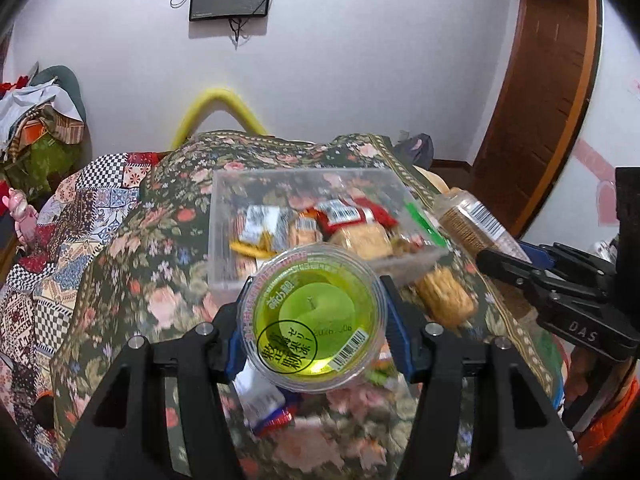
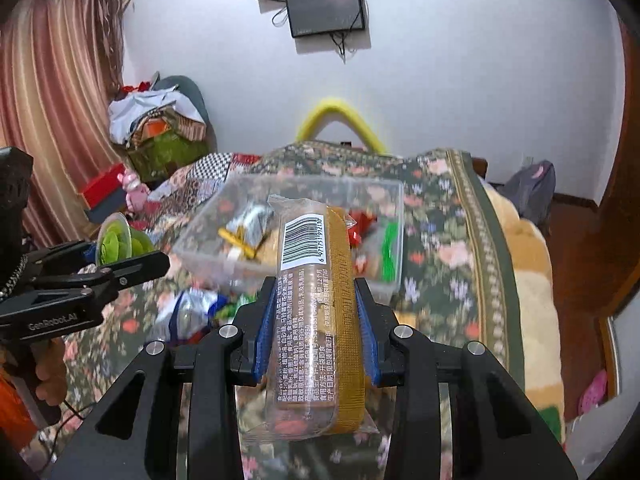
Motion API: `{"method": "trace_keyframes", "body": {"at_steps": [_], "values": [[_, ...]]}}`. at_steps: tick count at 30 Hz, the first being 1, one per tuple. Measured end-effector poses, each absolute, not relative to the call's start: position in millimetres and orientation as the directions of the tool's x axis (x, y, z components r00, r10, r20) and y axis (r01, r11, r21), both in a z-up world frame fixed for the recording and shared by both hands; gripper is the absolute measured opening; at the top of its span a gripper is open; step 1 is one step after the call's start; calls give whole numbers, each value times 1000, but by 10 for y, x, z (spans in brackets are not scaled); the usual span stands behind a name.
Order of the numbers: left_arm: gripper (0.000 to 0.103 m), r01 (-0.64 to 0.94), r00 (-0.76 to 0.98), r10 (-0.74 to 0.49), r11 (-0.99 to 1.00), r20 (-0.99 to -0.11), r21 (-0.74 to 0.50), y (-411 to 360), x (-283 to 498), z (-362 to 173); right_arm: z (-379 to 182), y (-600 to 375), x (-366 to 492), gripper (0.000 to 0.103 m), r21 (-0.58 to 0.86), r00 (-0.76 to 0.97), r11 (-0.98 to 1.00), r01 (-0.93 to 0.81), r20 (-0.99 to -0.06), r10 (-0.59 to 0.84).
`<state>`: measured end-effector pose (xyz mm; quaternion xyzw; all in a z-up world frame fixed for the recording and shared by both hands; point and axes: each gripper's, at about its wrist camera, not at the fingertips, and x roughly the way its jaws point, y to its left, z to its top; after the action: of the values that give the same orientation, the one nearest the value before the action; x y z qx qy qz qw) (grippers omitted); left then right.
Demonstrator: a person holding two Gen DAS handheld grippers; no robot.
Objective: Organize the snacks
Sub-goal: 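Lower the wafer pack and jelly cup into the clear box and open both tools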
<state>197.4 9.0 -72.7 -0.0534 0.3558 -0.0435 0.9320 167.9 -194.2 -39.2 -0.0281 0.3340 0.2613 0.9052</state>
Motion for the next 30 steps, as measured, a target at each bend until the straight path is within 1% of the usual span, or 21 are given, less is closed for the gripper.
{"method": "trace_keyframes", "body": {"at_steps": [5, 11, 14, 23, 30], "values": [[57, 29, 733, -122, 989, -669, -148, 204, 2270, -727, -294, -1867, 1889, 33, 97, 664, 867, -488, -604, 441], [57, 15, 720, -80, 995, -689, -100, 286, 2631, -838, -270, -1793, 2189, 33, 65, 684, 883, -466, -606, 406], [57, 4, 712, -59, 997, -700, -80, 321, 2752, -918, -329, -1759, 2345, 33, 54, 683, 890, -453, -620, 386], [57, -11, 664, -66, 995, -745, -98, 447, 3101, -1252, -688, -1636, 2779, 33, 37, 641, 906, -421, -695, 326], [57, -15, 638, -89, 992, -765, -128, 486, 3178, -1363, -789, -1613, 2871, 34, 34, 626, 908, -418, -713, 315]]}}
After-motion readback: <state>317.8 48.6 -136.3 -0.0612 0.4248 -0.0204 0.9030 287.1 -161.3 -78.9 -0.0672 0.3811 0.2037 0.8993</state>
